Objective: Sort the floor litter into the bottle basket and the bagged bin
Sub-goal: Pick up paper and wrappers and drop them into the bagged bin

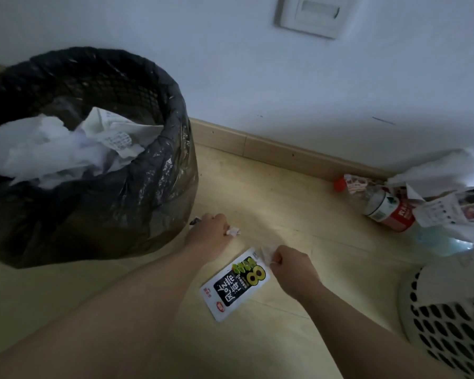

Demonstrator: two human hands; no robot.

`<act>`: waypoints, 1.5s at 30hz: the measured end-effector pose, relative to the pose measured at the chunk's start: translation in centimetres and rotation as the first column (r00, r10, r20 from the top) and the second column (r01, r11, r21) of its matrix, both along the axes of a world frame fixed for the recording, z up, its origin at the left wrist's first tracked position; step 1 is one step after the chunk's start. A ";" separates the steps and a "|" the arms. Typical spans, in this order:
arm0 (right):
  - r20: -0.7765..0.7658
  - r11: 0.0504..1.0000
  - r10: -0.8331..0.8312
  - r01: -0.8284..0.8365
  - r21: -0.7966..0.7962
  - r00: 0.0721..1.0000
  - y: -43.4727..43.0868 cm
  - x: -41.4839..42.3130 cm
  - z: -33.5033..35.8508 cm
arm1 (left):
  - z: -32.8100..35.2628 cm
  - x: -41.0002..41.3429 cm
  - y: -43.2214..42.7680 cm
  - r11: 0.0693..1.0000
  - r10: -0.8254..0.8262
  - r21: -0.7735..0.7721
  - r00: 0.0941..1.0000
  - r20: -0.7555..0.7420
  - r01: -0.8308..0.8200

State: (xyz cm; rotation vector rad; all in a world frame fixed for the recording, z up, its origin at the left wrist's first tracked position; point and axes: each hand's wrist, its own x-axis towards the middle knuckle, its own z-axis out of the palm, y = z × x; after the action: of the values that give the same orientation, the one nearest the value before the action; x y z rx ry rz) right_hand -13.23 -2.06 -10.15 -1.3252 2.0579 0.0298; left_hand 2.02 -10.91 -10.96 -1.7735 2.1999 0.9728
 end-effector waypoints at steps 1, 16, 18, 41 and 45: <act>0.027 0.999 -0.035 0.035 -0.002 0.999 0.2 -0.4 0.3 | 0.2 0.5 0.5 1.000 0.015 -0.015 1.000 -0.024 -0.016; 0.824 0.684 -0.229 0.688 -0.243 0.519 -5.0 5.6 14.3 | 16.1 1.7 -0.6 0.827 0.066 -0.332 0.665 -0.744 -0.454; 0.850 0.678 -0.150 0.678 -0.284 0.506 -5.6 7.5 15.9 | 18.1 3.8 -0.8 0.749 0.000 -0.453 0.683 -0.730 -0.484; -0.037 0.773 0.245 -0.219 -0.596 0.969 -8.7 16.5 16.5 | 19.7 14.6 -2.9 0.584 0.274 -0.787 0.961 -0.041 -0.200; 0.002 0.763 0.207 -0.160 -0.626 0.978 -8.7 16.1 16.3 | 21.9 15.6 -3.3 0.932 0.144 -0.352 0.978 0.151 -0.083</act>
State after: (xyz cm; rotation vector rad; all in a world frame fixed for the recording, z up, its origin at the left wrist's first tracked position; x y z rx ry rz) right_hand 2.83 -10.78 6.18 -1.8889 1.9338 -0.6651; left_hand 17.63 -14.25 10.95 -2.0626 2.2816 0.4422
